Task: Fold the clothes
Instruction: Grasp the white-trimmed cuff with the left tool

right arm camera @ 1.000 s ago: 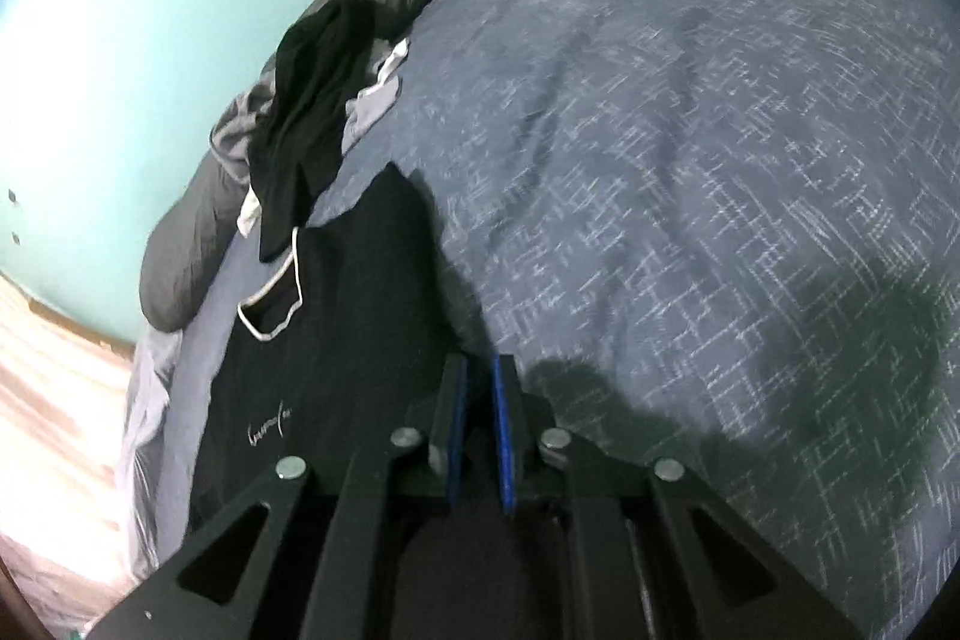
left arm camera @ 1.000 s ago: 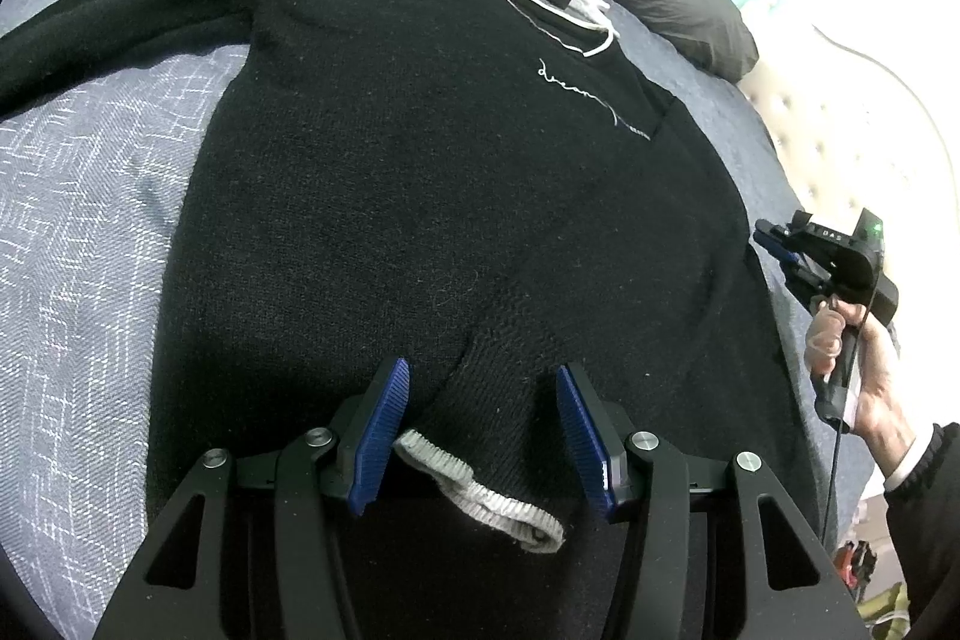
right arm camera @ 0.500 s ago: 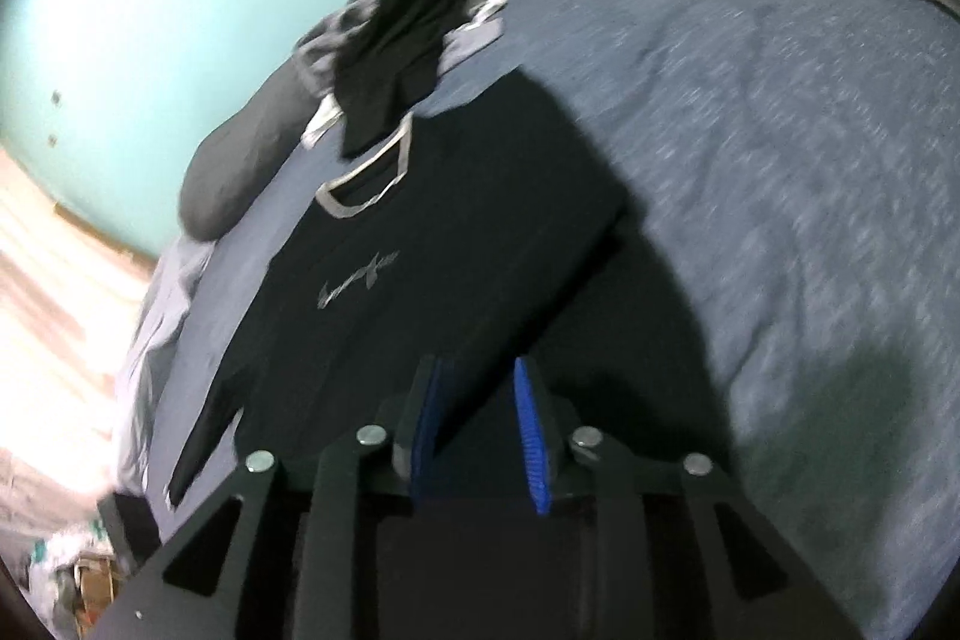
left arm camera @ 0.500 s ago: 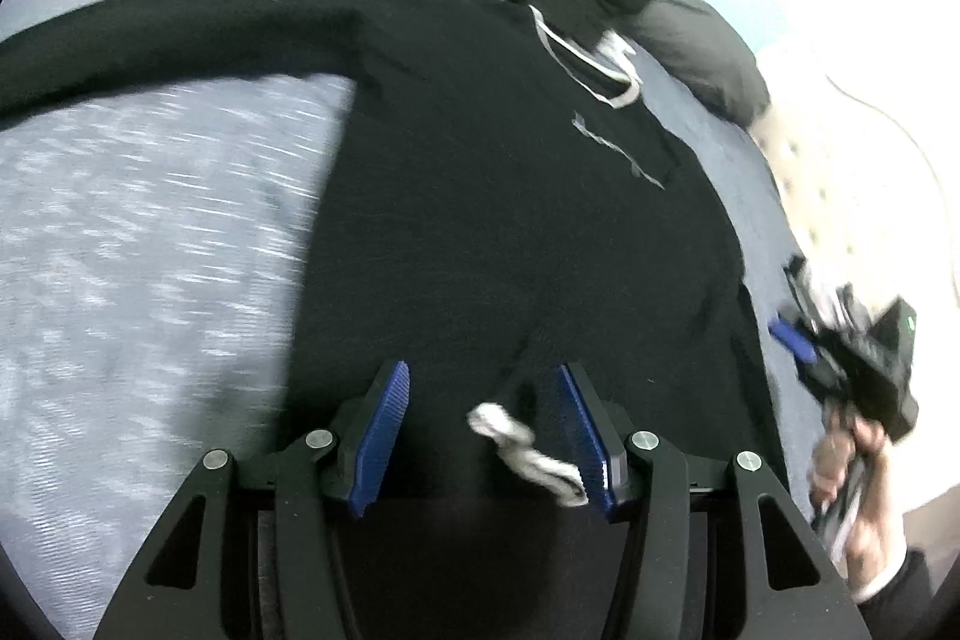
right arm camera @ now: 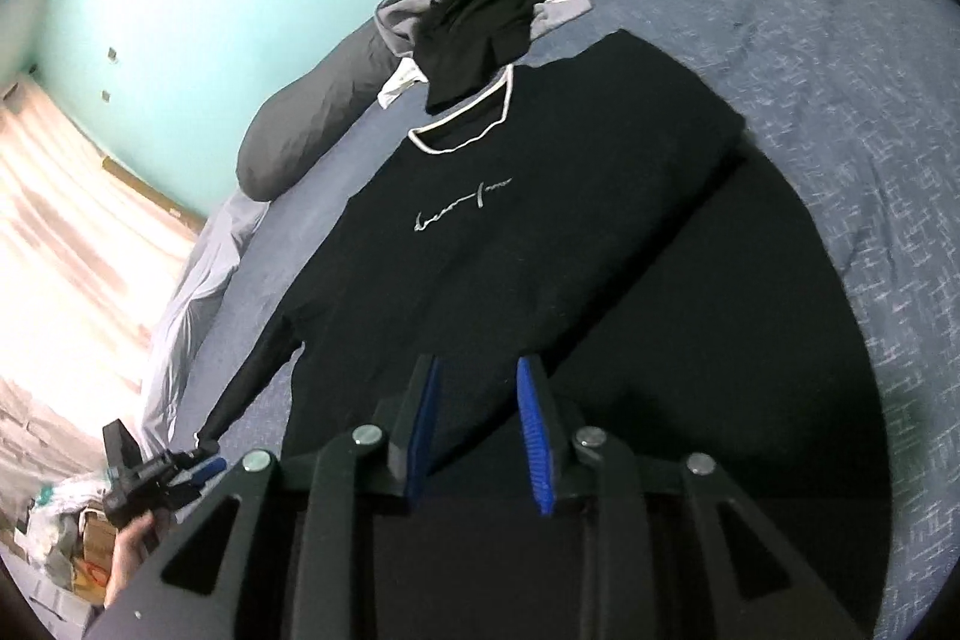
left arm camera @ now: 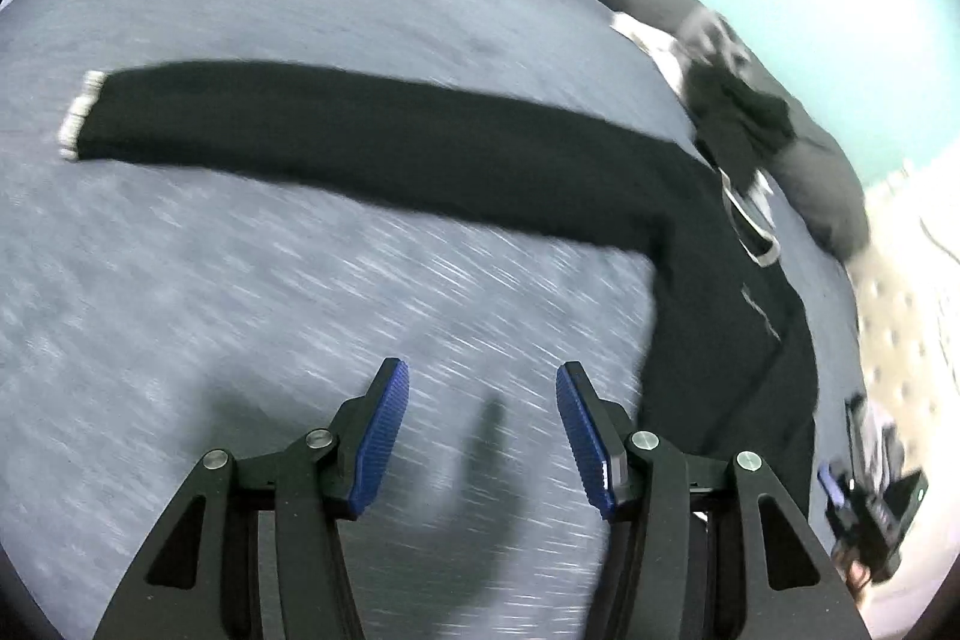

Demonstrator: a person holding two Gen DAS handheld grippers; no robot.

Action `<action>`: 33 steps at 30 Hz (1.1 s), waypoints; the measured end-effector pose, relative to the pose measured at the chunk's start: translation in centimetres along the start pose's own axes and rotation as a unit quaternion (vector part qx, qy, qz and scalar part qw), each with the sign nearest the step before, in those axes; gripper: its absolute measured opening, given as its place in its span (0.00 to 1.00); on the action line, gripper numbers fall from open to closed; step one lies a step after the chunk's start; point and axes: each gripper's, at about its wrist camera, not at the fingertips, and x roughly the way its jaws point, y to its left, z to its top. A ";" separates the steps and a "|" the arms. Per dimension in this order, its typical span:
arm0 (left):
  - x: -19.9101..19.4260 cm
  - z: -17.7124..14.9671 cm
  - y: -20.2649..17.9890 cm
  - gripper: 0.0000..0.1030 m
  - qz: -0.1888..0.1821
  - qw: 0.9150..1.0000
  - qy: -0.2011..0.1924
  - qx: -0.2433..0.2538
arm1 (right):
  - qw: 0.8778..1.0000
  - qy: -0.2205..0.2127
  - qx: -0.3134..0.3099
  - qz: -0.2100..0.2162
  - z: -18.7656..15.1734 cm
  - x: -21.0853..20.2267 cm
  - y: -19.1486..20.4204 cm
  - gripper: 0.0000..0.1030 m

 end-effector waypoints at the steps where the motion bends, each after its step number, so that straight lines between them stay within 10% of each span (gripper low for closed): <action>1: -0.4 0.6 1.0 0.54 0.009 1.000 -0.002 -0.006 | 1.000 0.002 0.000 0.002 -0.1 0.2 0.1 0.26; 21: -2.9 8.9 14.8 0.54 0.123 0.984 -0.055 -0.118 | 1.000 -0.013 0.000 -0.008 -0.4 0.4 -0.9 0.26; 33: -1.0 10.1 16.3 0.54 0.123 0.981 -0.059 -0.135 | 1.000 -0.023 -0.001 -0.015 -0.3 0.3 -0.9 0.26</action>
